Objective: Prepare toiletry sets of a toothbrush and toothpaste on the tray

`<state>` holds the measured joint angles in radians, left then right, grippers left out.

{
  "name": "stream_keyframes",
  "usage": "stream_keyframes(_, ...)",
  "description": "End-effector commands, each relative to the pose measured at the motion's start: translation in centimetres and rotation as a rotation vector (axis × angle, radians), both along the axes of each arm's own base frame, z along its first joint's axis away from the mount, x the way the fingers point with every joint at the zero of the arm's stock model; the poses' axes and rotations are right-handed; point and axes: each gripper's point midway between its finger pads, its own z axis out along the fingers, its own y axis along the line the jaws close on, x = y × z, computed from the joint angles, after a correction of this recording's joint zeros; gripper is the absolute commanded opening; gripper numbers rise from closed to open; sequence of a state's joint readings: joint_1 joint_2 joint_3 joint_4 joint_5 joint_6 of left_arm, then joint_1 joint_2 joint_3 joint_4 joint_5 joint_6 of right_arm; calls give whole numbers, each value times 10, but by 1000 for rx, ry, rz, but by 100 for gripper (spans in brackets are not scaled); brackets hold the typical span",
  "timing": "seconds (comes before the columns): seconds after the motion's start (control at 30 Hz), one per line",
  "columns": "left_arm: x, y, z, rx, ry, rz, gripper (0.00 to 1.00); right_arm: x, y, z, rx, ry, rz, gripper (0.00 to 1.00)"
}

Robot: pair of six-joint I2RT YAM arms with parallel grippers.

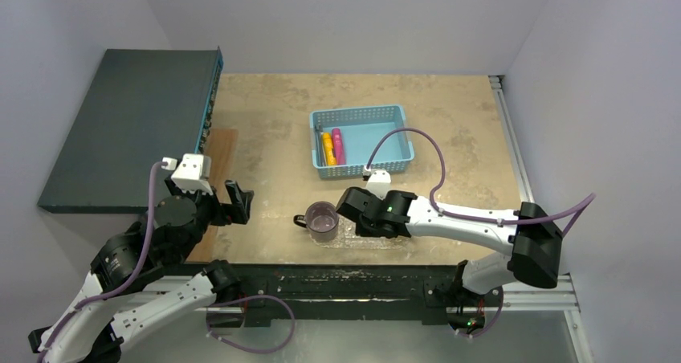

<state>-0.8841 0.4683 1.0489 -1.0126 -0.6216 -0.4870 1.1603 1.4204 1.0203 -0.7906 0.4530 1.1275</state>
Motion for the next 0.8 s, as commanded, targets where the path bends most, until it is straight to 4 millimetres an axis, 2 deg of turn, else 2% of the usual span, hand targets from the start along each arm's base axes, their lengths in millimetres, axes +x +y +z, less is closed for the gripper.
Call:
stream_keyframes(0.0, 1, 0, -16, 47, 48, 11, 99, 5, 1, 0, 15, -32, -35, 0)
stream_keyframes(0.53, 1, 0, -16, 45, 52, 11, 99, 4, -3, -8, 9, -27, -63, 0)
stream_keyframes(0.77, 1, 1, -17, 50, 51, 15, 99, 5, -5, -4, 3, -34, -62, 18)
